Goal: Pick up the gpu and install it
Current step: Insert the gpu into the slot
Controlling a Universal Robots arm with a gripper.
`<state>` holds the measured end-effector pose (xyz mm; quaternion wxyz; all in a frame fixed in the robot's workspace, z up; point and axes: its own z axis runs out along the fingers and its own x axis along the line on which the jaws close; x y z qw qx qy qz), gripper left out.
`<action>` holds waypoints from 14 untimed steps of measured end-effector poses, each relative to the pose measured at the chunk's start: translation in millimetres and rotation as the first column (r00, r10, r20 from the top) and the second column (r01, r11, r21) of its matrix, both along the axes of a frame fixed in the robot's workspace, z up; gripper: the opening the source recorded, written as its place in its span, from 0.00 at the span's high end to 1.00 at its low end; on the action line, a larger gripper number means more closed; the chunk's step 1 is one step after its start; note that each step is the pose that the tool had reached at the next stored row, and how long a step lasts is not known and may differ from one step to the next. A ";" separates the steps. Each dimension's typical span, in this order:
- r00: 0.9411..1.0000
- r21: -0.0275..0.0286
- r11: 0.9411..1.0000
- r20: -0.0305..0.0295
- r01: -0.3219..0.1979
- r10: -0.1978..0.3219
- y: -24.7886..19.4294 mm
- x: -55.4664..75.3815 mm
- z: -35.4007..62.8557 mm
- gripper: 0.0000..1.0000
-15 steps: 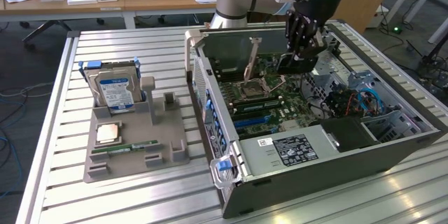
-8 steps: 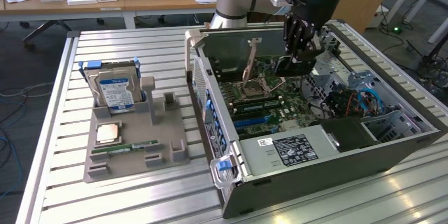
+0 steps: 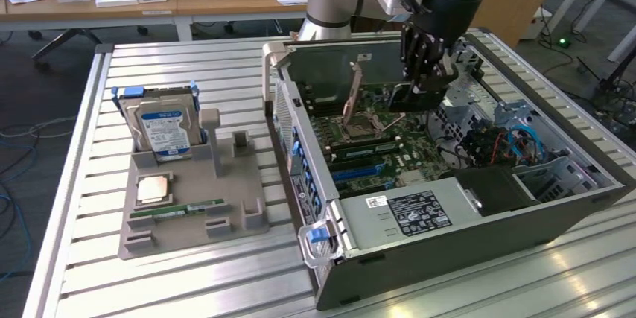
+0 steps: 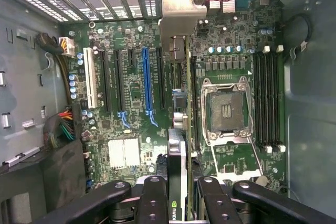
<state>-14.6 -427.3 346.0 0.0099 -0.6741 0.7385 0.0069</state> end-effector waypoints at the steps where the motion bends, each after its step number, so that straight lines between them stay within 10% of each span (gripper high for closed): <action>1: 1.000 0.000 1.000 0.000 0.000 0.000 -0.1 0.0 -0.1 0.73; 14: 1.000 0.000 1.000 0.000 0.000 0.000 -10.1 0.0 -0.2 0.73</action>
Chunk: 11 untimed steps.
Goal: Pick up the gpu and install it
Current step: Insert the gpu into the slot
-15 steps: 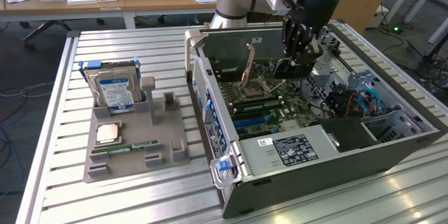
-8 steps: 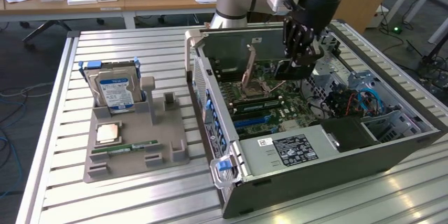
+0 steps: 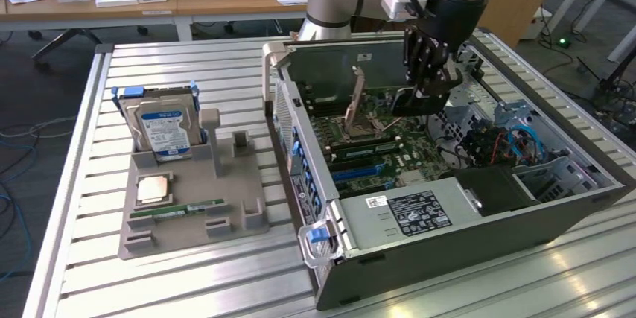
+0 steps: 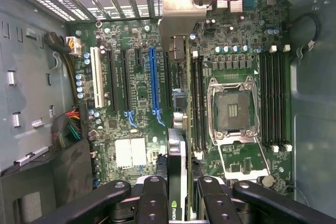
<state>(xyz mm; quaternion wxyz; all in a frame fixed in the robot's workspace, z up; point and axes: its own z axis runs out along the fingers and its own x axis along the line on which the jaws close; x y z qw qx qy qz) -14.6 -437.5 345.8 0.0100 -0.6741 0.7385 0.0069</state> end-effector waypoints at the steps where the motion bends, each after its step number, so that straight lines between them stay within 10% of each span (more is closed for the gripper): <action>1: 1.000 0.000 1.000 0.000 0.000 0.000 0.0 0.0 0.0 0.73; 11: 1.000 0.000 1.000 0.003 0.000 0.000 -0.1 -0.8 -6.7 0.73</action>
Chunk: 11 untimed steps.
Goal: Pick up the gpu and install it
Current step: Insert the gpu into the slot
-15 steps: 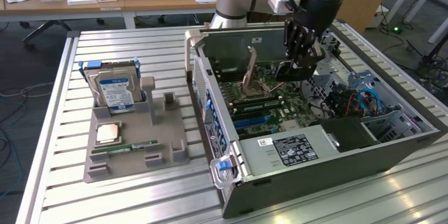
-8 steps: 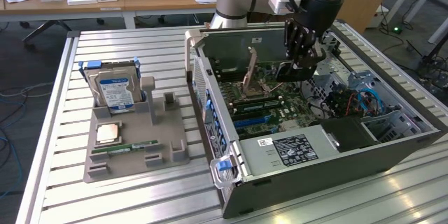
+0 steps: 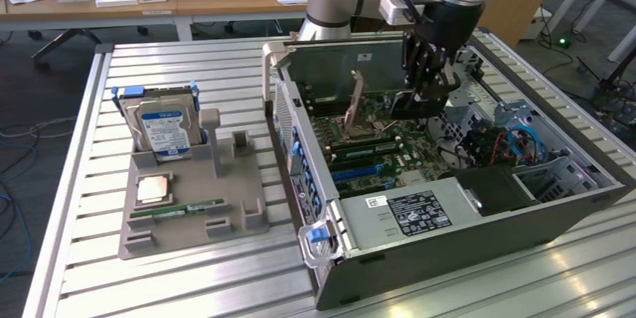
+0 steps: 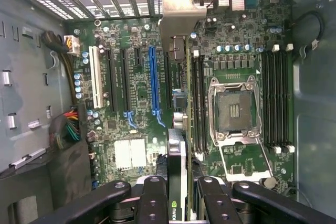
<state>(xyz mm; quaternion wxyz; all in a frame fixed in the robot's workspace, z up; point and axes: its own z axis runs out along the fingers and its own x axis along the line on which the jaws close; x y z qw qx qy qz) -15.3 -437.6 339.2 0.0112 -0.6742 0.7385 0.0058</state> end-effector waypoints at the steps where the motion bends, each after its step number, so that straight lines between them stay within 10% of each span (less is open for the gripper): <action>1: 1.000 0.000 1.000 0.000 0.000 0.000 0.0 0.0 -0.9 0.73; 11: 1.000 0.000 1.000 0.000 0.000 0.000 -0.7 -1.2 -8.0 0.73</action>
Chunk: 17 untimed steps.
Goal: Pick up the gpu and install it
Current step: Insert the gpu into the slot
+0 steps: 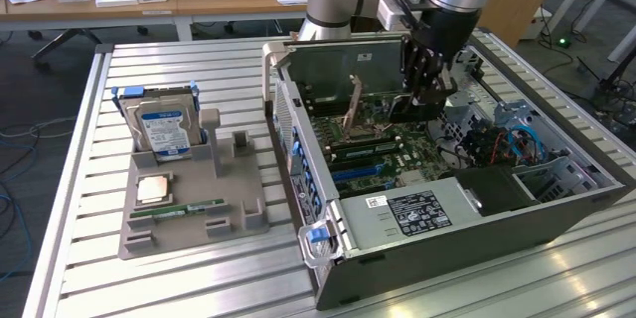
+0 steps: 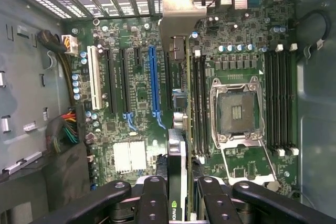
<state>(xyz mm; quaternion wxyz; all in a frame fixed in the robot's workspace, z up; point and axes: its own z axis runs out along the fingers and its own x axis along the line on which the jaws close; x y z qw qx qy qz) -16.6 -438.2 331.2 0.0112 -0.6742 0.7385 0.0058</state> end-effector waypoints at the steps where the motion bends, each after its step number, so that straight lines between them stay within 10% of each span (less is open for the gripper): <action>1: 1.000 0.000 1.000 0.000 0.000 0.000 -0.4 -0.1 -0.5 0.73; 10: 1.000 0.000 1.000 0.000 -0.001 0.001 -17.6 -0.9 -5.1 0.73; 17: 1.000 0.001 1.000 0.000 -0.004 0.004 -21.2 -4.4 -10.8 0.73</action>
